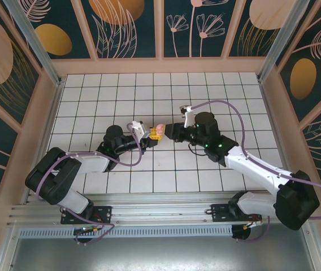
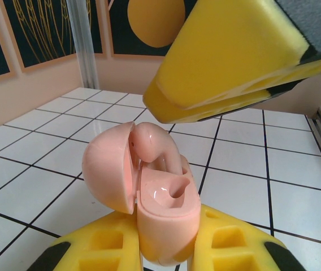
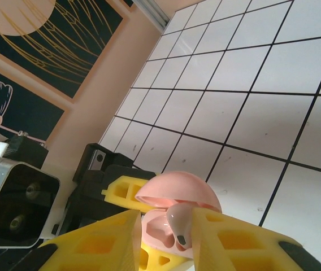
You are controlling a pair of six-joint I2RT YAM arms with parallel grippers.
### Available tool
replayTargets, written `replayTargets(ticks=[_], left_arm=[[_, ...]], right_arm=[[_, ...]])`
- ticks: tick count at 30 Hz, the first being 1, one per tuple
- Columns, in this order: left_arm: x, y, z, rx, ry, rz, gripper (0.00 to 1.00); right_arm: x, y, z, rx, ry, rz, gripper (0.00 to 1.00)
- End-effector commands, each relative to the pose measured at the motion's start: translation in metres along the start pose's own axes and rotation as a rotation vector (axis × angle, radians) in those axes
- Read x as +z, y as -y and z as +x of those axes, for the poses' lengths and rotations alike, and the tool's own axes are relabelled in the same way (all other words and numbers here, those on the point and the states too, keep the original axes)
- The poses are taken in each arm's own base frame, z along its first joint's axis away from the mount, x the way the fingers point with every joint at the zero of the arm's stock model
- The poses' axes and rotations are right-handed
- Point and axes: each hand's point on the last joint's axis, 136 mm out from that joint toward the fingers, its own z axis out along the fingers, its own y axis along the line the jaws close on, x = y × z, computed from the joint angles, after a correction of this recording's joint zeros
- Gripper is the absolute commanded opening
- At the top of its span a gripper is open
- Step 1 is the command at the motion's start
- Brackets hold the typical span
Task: Insert the wireless bluetooth earbuds into the charging case
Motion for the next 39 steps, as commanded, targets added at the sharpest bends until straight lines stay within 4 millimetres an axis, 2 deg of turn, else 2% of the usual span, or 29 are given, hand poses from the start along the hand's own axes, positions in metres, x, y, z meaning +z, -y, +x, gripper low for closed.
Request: replayTargets(ticks=[1,11,21,27,34,39], left_arm=[[0.001,0.000,-0.019,0.043,0.047,0.005,0.11],[0.000,0.000,-0.020,0.044,0.047,0.001,0.10],[0.000,0.000,-0.020,0.046,0.048,-0.003,0.10],[0.000,0.000,-0.020,0.046,0.046,-0.003,0.10],[-0.001,-0.001,-0.020,0.049,0.042,-0.011,0.10],[-0.001,-0.001,-0.018,0.052,0.036,-0.011,0.10]], right_arm=[[0.003,-0.007,-0.010,0.004,0.005,-0.015,0.29],[0.010,0.006,-0.002,0.005,-0.027,0.076,0.25],[0.007,0.017,-0.001,0.037,-0.027,0.162,0.20],[0.006,0.013,0.001,0.053,-0.037,0.153,0.18],[0.009,0.006,0.005,0.180,-0.054,0.178,0.17],[0.010,0.002,0.007,0.192,-0.064,0.197,0.17]])
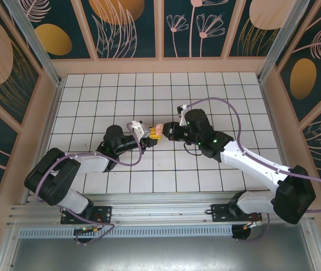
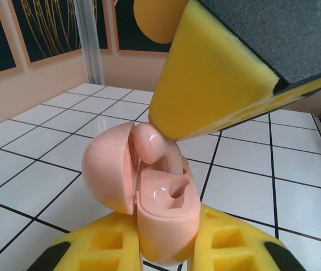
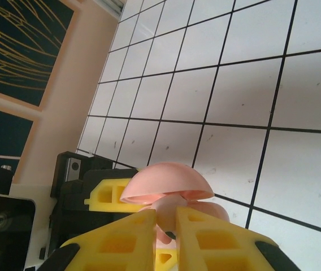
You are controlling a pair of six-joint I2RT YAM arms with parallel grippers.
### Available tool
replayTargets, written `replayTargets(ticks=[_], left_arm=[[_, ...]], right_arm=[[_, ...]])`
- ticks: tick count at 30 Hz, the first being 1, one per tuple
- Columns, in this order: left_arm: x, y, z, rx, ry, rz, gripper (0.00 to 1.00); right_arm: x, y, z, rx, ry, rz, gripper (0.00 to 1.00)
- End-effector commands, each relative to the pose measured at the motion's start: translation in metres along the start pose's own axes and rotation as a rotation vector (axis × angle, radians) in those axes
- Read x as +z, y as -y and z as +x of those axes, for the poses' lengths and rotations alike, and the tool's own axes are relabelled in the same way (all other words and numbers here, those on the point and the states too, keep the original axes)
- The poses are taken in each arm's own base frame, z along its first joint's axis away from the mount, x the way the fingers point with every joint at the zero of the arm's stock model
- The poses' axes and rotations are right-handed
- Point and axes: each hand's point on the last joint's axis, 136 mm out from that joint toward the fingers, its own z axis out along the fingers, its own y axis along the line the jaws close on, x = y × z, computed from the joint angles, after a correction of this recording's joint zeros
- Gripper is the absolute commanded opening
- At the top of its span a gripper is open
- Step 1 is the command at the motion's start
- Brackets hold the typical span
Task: Insert the wireless bluetooth earbuds into the charging case
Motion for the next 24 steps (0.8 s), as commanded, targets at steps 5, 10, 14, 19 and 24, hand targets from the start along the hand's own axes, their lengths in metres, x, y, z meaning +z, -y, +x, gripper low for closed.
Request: replayTargets(ticks=[5,10,14,19,24], left_arm=[[-0.0016,0.0025,-0.0209,0.065,0.048,0.007,0.09],[-0.0018,0.0023,-0.0206,0.068,0.045,0.004,0.09],[-0.0017,0.0022,-0.0203,0.067,0.044,0.004,0.09],[-0.0025,0.0023,-0.0218,0.072,0.047,0.002,0.09],[-0.0021,0.0028,-0.0204,0.069,0.044,0.005,0.09]], right_arm=[[-0.0005,0.0034,0.0001,0.078,-0.007,0.060,0.17],[0.0008,0.0064,0.0028,0.128,-0.021,0.087,0.16],[0.0003,0.0064,0.0037,0.147,-0.022,0.091,0.16],[-0.0031,0.0060,0.0045,0.163,-0.028,0.097,0.16],[-0.0087,0.0063,0.0014,0.165,-0.017,0.113,0.19]])
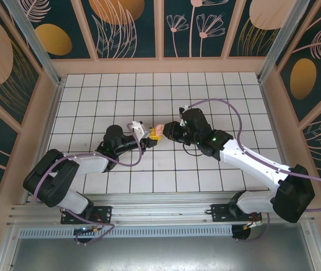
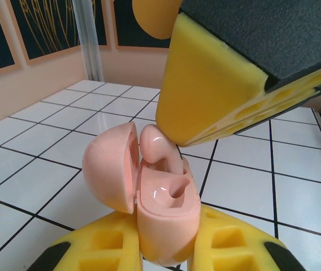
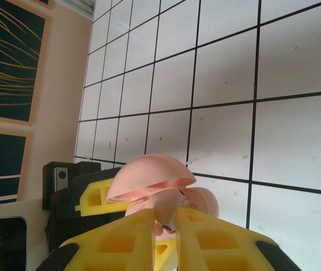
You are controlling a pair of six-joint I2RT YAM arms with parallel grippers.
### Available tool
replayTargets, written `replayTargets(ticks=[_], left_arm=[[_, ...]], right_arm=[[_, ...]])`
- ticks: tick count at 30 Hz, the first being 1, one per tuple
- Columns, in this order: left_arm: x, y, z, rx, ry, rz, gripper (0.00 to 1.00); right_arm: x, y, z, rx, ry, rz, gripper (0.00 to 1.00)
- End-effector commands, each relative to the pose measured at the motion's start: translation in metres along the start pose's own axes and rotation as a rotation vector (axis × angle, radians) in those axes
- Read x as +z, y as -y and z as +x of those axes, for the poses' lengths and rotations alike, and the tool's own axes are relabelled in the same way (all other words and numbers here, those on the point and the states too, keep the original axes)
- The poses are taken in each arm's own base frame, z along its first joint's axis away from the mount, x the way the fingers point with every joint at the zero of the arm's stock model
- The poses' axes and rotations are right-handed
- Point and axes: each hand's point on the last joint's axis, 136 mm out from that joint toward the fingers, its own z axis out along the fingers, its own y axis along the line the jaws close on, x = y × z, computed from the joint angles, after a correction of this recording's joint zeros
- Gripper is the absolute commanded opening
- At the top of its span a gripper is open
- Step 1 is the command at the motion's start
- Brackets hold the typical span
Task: Insert the wireless bluetooth earbuds into the charging case
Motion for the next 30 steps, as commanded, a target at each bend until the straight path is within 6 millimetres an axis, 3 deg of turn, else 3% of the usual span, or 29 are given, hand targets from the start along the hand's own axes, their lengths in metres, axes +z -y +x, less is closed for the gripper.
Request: replayTargets(ticks=[1,6,12,30], left_arm=[[-0.001,0.002,-0.023,0.063,0.062,0.005,0.09],[-0.001,0.002,-0.024,0.065,0.066,0.007,0.09],[-0.002,0.002,-0.024,0.067,0.065,0.006,0.09],[-0.002,0.003,-0.027,0.074,0.069,0.007,0.08]], right_arm=[[-0.008,-0.002,-0.005,0.015,0.022,0.030,0.21],[-0.016,-0.016,-0.016,-0.022,0.063,-0.012,0.28],[-0.028,-0.026,-0.030,-0.071,0.107,-0.030,0.30],[-0.004,-0.004,-0.022,-0.081,0.032,0.040,0.27]])
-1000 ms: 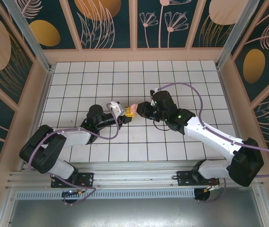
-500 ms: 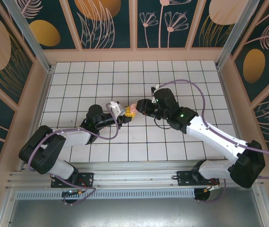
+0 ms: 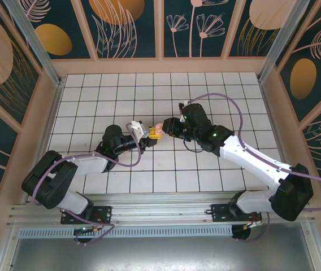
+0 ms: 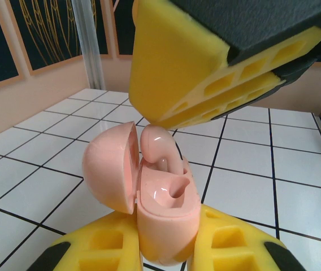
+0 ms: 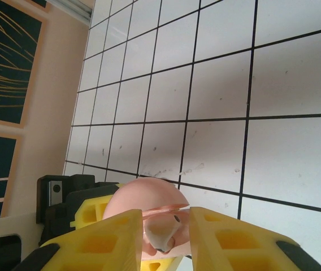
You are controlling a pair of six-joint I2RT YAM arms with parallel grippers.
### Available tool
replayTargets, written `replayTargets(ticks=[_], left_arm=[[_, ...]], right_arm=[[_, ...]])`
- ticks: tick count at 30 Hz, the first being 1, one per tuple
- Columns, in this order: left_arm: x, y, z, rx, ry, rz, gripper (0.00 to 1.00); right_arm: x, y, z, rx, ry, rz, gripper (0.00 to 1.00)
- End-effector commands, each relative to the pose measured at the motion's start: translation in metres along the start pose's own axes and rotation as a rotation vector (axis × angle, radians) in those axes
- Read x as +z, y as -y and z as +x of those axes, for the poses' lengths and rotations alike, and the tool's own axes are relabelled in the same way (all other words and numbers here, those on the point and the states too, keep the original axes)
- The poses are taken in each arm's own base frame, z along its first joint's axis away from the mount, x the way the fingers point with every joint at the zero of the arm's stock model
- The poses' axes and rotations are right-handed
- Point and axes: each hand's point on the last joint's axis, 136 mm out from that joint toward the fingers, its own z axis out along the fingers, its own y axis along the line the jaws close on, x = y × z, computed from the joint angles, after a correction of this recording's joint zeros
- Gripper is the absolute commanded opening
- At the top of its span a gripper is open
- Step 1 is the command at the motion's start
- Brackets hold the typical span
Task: Insert the wireless bluetooth earbuds into the charging case
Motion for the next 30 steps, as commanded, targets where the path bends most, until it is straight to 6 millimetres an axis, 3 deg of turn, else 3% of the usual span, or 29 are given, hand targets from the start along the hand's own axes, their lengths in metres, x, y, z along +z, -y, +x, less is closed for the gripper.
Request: replayTargets(ticks=[1,11,30], left_arm=[[-0.001,0.002,-0.017,0.051,0.046,0.008,0.08],[-0.001,0.002,-0.017,0.050,0.046,0.007,0.08],[-0.002,0.002,-0.020,0.053,0.052,0.006,0.08]], right_arm=[[0.001,0.003,-0.004,-0.017,0.007,0.014,0.27],[0.005,0.029,0.011,0.009,-0.032,0.083,0.23],[0.009,0.013,0.029,-0.008,-0.081,0.011,0.13]])
